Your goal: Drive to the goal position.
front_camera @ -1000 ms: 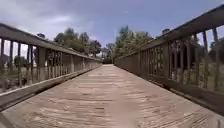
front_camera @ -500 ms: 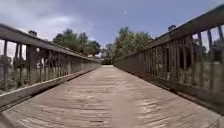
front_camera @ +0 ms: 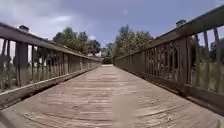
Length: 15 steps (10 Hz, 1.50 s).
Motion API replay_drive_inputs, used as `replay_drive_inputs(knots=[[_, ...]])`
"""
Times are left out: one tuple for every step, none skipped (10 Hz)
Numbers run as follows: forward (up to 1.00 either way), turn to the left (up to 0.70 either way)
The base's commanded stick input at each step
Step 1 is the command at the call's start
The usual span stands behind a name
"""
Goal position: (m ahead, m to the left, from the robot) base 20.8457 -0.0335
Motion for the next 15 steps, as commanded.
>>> replay_drive_inputs(knots=[[0.50,0.00],[0.50,0.00],[0.50,0.00],[0.50,0.00],[0.50,0.00],[0.50,0.00],[0.50,0.00],[0.50,0.00],[0.50,0.00],[0.50,0.00],[0.50,0.00],[0.50,0.00],[0.50,0.00],[0.50,0.00],[0.50,0.00]])
